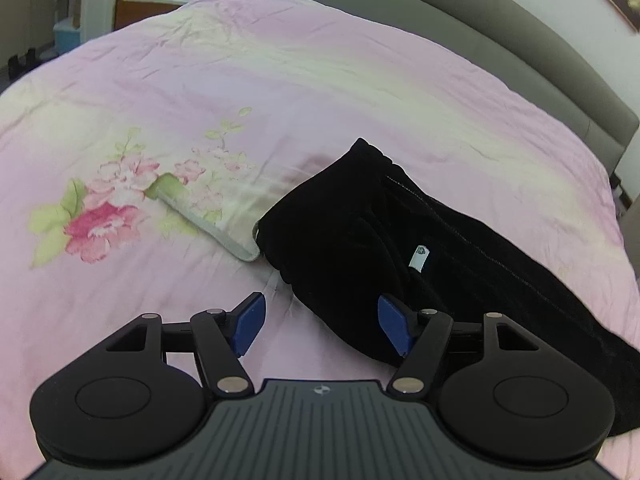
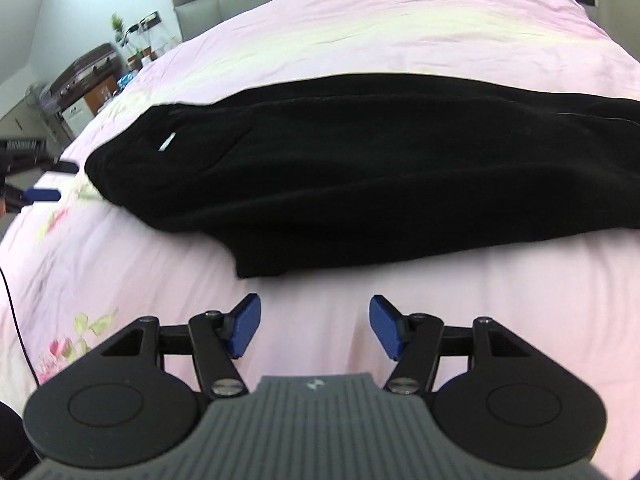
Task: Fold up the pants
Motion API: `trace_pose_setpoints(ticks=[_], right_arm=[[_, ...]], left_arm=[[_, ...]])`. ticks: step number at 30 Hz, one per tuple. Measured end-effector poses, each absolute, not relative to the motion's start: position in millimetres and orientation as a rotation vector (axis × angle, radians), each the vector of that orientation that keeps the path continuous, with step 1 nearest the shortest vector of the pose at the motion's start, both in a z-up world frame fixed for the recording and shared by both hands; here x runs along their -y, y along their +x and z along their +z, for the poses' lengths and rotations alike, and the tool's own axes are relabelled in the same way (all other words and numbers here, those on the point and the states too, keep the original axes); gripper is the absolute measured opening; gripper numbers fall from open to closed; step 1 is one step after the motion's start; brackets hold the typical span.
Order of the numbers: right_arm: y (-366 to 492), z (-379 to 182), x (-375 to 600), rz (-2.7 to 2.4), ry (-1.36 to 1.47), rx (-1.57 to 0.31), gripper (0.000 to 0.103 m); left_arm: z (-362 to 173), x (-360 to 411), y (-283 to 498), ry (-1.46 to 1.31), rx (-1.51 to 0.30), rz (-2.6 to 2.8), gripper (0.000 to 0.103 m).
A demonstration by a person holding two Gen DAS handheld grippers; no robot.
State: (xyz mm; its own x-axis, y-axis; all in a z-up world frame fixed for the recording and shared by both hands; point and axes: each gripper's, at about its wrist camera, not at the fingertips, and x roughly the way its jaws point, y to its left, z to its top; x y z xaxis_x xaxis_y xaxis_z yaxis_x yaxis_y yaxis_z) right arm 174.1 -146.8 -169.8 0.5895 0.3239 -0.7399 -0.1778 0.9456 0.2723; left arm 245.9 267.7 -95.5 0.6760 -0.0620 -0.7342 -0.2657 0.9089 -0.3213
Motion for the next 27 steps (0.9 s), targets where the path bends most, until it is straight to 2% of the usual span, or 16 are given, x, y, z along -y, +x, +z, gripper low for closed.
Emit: trace_pose_setpoints(ticks=[4,8,10,12,13,15,18,20,25,27], right_arm=[[176,-185,120,0.267,0.144,-0.888,0.062],[180,-188,103,0.263,0.098,-0.846,0.063],[190,-186,99,0.265,0.068,-0.821,0.061],[193,-185,92,0.26,0.043,-0.805,0.061],[195,-183,89,0.261,0.037,-0.798,0.06],[196,-179,82,0.252,0.0,-0.764,0.057],[196,-165,73,0.247,-0.084,-0.671,0.057],[200,-160,67,0.273,-0.124,-0.648,0.057],[213,-175,50,0.37,-0.275,-0.727,0.056],[215,-183,43,0.377,-0.338,-0.734,0.044]], left_arm=[[-109,-277,253,-0.552,-0.792,0.122,0.085],[-121,-277,279,-0.59,-0.819,0.12,0.085],[-126,-278,290,-0.588,-0.84,0.127,0.078],[-128,-278,298,-0.565,-0.866,0.145,0.063],[-127,-279,301,-0.552,-0.875,0.139,0.061],[-121,-281,302,-0.529,-0.873,0.13,0.045],[-107,-282,306,-0.487,-0.863,0.096,0.035],[-96,-280,311,-0.471,-0.854,0.082,0.033],[-78,-273,323,-0.451,-0.865,0.078,0.031],[-78,-271,326,-0.426,-0.883,0.083,0.031]])
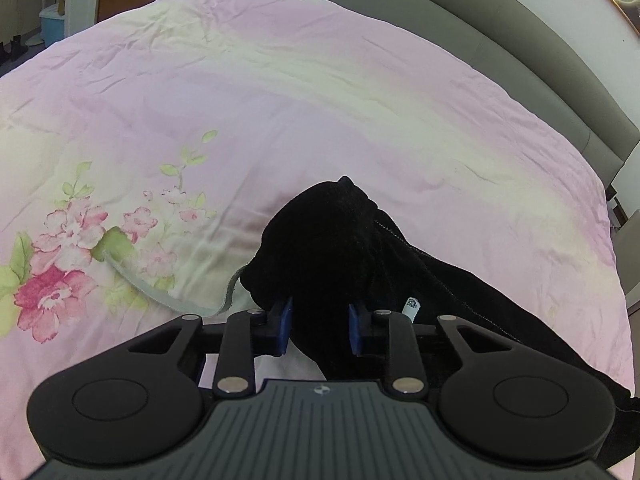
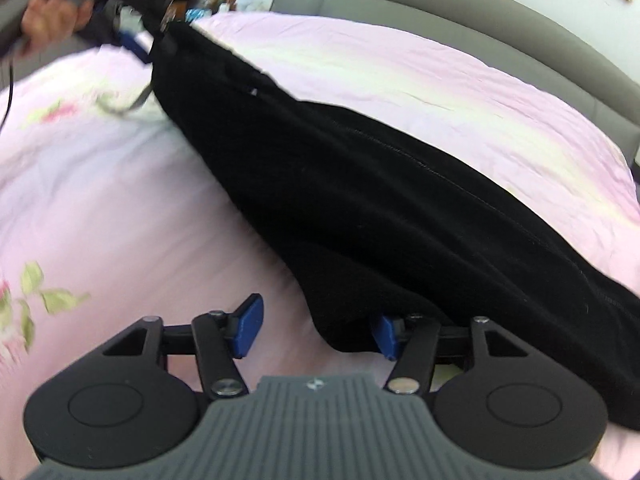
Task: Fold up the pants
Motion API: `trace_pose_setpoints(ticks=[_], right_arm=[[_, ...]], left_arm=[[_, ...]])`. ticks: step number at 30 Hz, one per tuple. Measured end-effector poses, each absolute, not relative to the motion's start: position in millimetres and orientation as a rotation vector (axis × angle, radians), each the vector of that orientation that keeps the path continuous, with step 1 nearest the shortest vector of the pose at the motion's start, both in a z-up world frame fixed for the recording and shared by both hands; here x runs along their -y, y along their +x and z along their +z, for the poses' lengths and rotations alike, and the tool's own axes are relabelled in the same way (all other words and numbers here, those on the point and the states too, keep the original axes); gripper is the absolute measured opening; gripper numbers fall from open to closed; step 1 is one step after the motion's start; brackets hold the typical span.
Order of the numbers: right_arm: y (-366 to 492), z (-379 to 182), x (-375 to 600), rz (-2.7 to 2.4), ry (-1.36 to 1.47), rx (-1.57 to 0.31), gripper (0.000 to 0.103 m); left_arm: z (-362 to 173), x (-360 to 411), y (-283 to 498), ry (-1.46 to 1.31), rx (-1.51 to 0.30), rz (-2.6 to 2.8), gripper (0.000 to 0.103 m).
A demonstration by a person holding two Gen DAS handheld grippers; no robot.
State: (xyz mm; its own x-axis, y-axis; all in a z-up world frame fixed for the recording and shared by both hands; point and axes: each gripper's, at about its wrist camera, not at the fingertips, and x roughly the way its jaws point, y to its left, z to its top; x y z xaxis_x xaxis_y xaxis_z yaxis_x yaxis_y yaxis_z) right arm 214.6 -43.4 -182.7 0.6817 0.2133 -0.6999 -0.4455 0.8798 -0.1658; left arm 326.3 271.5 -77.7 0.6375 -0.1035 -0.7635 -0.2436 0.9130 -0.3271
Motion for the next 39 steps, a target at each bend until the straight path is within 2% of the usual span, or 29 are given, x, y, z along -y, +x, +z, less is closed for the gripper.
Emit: trace_pose_setpoints(ticks=[1,2,7,11,16,19,20,21,23,25,28,34,37,39], right_arm=[[215,-185,42,0.376,-0.365,-0.739,0.016],[217,-186,41,0.365,-0.384,-0.753,0.008],[203,-180,42,0.486,-0.485,-0.795,0.005],[195,-191,39,0.533,-0.566,-0.805,0.005],[189,-196,40,0.539,-0.6,-0.79,0.005],[194,-192,37,0.53,-0.565,-0.79,0.006],[192,-191,40,0.53,-0.554,-0.791,0.007],[190,-189,42,0.529,-0.542,-0.793,0.007],[188,-183,53,0.527,-0.502,-0.814,0.008],[192,-179,67,0.516,-0.456,-0.839,0.009],[187,-171,100,0.481,-0.409,-0.854,0.02],[192,-155,194,0.319,-0.225,-0.925,0.026],[197,-144,255,0.203,-0.114,-0.962,0.035],[196,-135,299,0.122,-0.049,-0.981,0.035]], left_arm=[[-79,-271,328,-0.412,-0.9,0.092,0.031],[-82,-272,329,-0.405,-0.926,0.104,0.03],[-100,-280,331,-0.387,-0.995,0.128,0.03],[-121,-283,334,-0.347,-1.085,0.168,0.03],[-125,-264,328,-0.14,-1.081,0.162,0.034],[-120,-257,321,-0.065,-1.072,0.183,0.05],[-116,-252,318,-0.006,-1.052,0.195,0.062],[-112,-247,314,0.048,-1.031,0.202,0.069],[-102,-233,304,0.159,-0.991,0.215,0.074],[-91,-219,291,0.227,-0.95,0.238,0.075],[-76,-198,273,0.258,-0.906,0.247,0.074],[-56,-143,257,0.179,-0.875,0.104,0.074],[-58,-110,259,0.181,-0.887,0.036,0.074],[-61,-88,262,0.18,-0.884,0.002,0.074]])
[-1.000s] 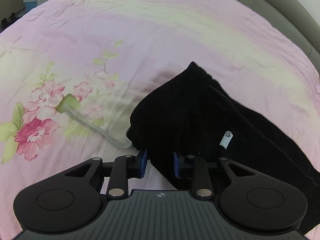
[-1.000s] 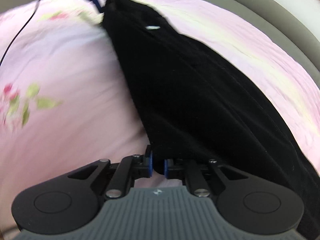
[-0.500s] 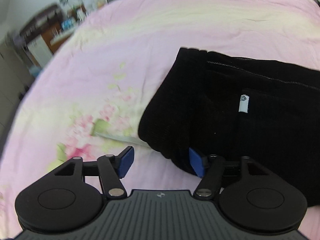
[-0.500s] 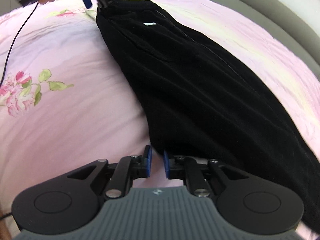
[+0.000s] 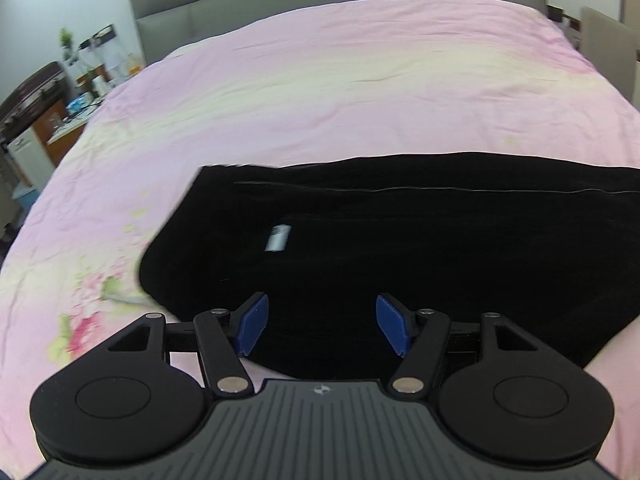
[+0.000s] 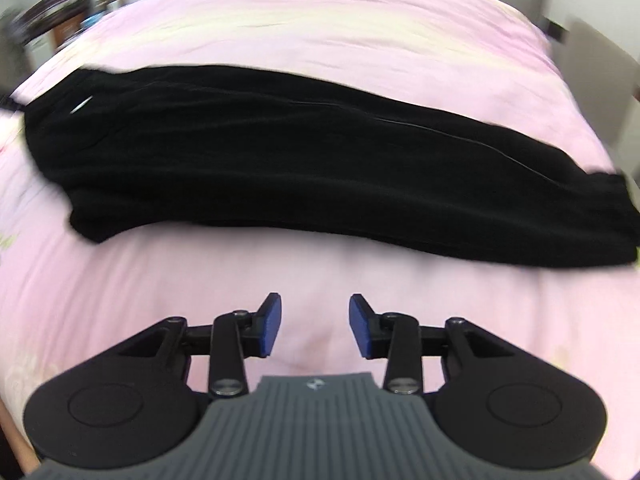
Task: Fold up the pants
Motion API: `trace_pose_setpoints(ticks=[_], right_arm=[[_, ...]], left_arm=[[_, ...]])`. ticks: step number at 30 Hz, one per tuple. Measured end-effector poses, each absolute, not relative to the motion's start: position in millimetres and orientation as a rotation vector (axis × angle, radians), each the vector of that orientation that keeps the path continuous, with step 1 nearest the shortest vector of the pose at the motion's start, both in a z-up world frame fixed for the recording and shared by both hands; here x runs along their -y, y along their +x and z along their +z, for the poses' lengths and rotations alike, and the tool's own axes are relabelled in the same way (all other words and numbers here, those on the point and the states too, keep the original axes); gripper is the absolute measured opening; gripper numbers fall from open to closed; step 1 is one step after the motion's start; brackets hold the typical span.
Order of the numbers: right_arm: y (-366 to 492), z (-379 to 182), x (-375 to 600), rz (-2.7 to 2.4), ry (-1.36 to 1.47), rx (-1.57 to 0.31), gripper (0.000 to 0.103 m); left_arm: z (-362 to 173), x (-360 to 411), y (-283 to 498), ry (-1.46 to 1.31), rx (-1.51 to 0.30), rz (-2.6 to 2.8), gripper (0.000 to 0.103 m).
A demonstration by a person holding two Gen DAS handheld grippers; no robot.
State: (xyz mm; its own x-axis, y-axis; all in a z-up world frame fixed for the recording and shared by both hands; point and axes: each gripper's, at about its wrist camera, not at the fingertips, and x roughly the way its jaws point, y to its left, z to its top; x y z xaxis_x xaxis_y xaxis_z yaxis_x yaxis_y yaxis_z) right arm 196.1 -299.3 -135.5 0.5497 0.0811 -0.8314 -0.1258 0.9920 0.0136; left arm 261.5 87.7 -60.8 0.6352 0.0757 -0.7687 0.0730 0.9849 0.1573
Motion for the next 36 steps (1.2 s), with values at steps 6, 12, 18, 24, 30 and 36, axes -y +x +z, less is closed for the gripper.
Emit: trace_pose_setpoints(ticks=[6,12,18,24,30,36], right_arm=[[202,-113,435,-0.129,0.202,-0.986,0.036],[206,-112,557,-0.302,0.516,-0.884,0.05],[240,-131,622,-0.367,0.709,-0.836,0.056],[262,-164,657,-0.386,0.79,-0.867,0.054],[265,-180,672,-0.341,0.838,-0.841,0.052],[275,-187,679,-0.312,0.814,-0.832,0.046]], left_arm=[[-77,-33,273,0.111,-0.906,-0.067,0.072],[-95,18,290,0.074,-0.926,-0.137,0.064],[-109,81,318,0.031,-0.96,-0.247,0.054],[-126,151,339,0.065,-0.978,-0.361,0.048],[-143,219,360,0.09,-0.983,-0.456,0.045],[-165,276,387,0.1,-1.004,-0.469,0.041]])
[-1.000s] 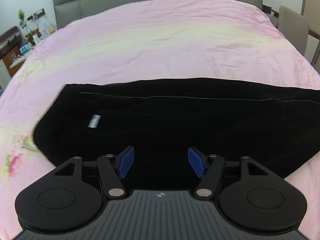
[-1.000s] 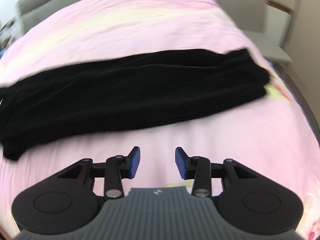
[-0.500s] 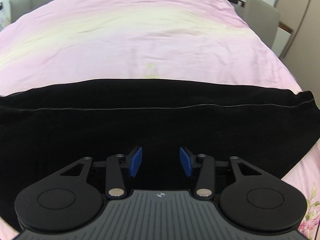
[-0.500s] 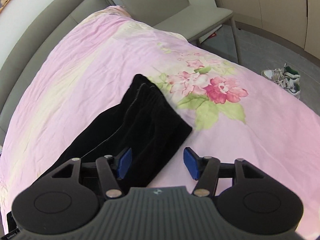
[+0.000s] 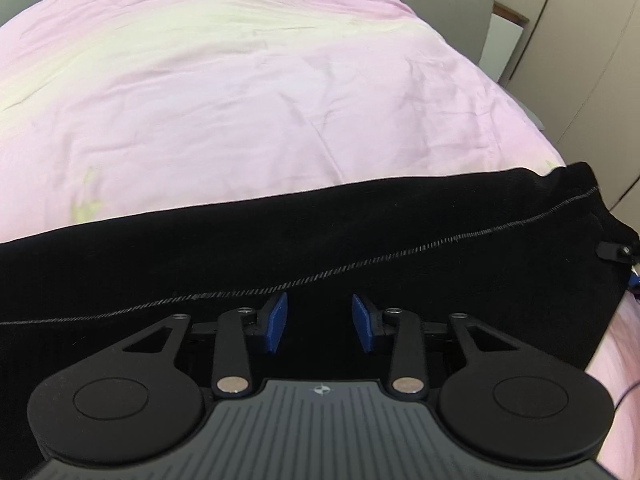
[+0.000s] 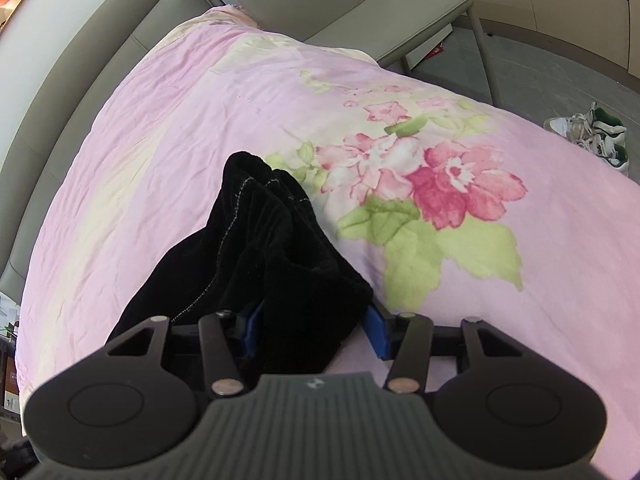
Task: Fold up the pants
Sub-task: 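Grasp the folded edge with the left gripper while the right gripper pinches the leg end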
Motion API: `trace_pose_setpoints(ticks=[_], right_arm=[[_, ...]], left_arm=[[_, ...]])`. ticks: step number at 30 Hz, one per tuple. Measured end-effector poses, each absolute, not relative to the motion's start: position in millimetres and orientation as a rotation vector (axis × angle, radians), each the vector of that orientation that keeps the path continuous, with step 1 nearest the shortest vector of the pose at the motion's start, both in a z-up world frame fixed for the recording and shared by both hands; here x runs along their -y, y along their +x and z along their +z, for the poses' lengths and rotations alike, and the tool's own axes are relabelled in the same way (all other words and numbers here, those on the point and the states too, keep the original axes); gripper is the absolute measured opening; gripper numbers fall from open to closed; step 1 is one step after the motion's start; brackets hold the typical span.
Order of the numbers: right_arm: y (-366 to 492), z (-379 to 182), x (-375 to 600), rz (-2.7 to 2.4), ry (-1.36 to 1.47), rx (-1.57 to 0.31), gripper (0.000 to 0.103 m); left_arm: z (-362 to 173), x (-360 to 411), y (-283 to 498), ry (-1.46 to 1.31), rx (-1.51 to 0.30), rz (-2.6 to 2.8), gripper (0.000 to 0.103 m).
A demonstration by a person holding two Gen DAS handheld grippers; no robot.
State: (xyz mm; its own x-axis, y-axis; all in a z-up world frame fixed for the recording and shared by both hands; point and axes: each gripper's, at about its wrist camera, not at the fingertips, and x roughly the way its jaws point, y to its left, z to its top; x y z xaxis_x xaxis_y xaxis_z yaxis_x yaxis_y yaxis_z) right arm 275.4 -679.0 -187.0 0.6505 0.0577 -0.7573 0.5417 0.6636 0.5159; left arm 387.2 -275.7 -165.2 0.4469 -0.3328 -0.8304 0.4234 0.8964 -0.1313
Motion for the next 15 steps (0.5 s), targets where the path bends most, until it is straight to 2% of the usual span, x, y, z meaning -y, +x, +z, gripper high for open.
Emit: trace_pose_setpoints(ticks=[4,8,11,15], right_arm=[[274,-184,678,-0.306,0.792,-0.823,0.037],[271,-162,667,-0.305,0.75,-0.794,0.028],[272,-133,654,-0.278,0.708,-0.752,0.023],[279,-95,632,-0.257,0.656,-0.725,0.023]], left_arm=[[-181,283,401,0.067,-1.069,-0.434,0.041],[-186,295,398,0.152,-1.068,-0.431,0.042],[-186,299,394,0.17,-1.06,-0.421,0.042],[-171,286,385,0.151,-1.013,-0.416,0.042]])
